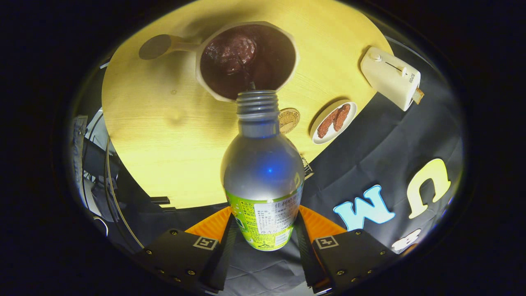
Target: Take the bottle from table, then pour the juice into the cup, finally place the bottle on the coaster
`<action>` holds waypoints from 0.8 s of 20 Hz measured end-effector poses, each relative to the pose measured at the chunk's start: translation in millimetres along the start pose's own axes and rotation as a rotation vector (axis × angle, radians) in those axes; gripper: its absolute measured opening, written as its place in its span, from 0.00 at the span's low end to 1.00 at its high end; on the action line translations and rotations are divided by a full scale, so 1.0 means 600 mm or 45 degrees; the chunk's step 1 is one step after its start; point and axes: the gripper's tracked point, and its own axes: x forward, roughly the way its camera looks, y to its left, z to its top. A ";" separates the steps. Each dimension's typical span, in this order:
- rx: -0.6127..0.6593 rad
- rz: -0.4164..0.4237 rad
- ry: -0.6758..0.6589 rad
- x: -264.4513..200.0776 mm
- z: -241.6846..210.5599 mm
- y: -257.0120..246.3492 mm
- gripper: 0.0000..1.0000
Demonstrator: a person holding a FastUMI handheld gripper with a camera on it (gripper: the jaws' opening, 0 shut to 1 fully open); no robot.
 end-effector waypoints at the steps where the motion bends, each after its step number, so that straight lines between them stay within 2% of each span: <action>1: -0.006 -0.001 0.003 0.002 0.000 -0.001 0.71; 16: -0.073 -0.021 0.069 -0.025 -0.014 -0.016 0.70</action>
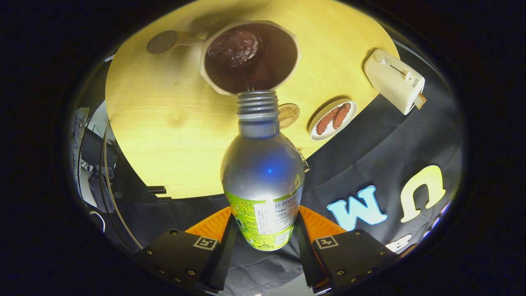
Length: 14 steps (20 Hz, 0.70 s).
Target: Take the bottle from table, then pour the juice into the cup, finally place the bottle on the coaster
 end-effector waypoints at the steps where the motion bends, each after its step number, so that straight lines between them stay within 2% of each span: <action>1: -0.009 -0.006 0.006 -0.002 0.000 -0.003 0.70; 9: -0.064 -0.015 0.020 -0.008 0.001 -0.009 0.70; 14: -0.033 -0.003 -0.009 -0.005 0.001 -0.001 0.70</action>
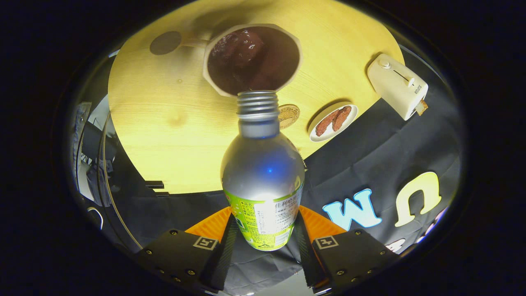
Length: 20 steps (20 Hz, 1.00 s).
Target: Take the bottle from table, then pour the juice into the cup, finally place the bottle on the coaster
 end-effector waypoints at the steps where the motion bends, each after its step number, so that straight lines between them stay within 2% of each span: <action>1: 0.020 0.005 -0.006 0.000 -0.001 0.004 0.70; 12: 0.342 0.086 -0.280 0.046 0.036 0.077 0.71; 20: 0.660 0.245 -0.557 0.063 0.088 0.114 0.71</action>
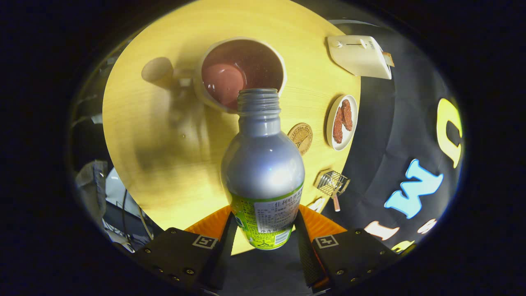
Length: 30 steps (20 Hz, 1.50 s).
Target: Take the bottle from table, then pour the juice into the cup, finally place the bottle on the coaster
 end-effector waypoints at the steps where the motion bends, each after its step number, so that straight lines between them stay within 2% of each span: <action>1: 0.045 0.025 -0.035 0.003 0.004 0.007 0.71; 6: 0.218 0.093 -0.194 0.011 0.015 0.029 0.71; 13: 0.638 0.198 -0.407 0.028 0.023 0.046 0.71; 16: 0.763 0.247 -0.478 0.031 0.024 0.047 0.72; 30: 1.220 0.318 -0.828 0.069 0.052 -0.040 0.71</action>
